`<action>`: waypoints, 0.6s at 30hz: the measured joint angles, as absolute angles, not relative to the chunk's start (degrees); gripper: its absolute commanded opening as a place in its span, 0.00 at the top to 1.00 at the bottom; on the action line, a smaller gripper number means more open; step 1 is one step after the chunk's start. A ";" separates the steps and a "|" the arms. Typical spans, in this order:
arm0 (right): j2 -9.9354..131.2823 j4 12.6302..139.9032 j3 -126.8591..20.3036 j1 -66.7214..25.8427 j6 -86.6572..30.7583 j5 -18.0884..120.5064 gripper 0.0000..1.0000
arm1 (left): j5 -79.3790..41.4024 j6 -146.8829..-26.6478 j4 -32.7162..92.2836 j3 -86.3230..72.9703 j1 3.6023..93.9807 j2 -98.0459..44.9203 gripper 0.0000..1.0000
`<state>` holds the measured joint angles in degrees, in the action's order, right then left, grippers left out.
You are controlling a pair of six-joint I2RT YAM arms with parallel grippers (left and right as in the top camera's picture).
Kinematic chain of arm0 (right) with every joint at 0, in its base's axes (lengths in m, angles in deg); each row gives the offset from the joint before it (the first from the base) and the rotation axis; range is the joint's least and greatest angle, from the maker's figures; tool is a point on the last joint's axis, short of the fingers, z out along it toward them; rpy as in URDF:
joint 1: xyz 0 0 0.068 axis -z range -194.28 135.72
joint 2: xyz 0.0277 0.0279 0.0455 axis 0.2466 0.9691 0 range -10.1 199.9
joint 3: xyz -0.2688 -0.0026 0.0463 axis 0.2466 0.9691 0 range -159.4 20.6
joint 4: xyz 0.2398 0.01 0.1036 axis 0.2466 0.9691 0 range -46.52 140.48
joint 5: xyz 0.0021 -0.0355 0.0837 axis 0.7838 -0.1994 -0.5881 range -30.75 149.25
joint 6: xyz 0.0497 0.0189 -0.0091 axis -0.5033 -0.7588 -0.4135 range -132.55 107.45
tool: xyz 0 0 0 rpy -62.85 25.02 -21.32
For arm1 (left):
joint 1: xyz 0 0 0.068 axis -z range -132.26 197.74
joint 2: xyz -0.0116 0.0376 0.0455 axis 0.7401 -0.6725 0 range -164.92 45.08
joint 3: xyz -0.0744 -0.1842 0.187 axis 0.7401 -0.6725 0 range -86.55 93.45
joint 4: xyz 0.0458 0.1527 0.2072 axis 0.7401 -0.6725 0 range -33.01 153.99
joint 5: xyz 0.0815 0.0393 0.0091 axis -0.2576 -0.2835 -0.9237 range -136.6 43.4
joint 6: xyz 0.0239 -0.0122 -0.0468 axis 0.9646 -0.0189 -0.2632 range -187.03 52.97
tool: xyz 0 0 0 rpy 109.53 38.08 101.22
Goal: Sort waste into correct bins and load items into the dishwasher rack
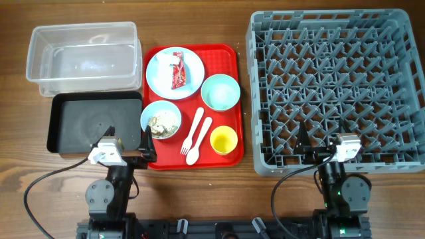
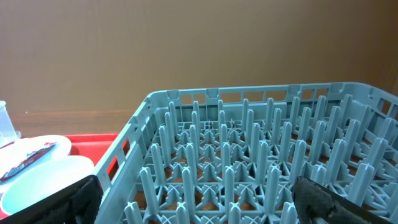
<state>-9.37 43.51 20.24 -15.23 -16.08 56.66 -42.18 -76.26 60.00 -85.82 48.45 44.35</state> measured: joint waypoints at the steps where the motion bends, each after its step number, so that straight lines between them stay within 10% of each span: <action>1: -9.37 43.51 20.24 -15.23 -16.06 56.66 0.00 | -42.18 -76.24 59.98 -85.82 48.45 44.35 0.00; 18: -9.02 43.51 20.24 -15.23 -17.28 56.64 0.00 | -42.18 -76.44 60.07 -85.82 48.45 44.33 0.00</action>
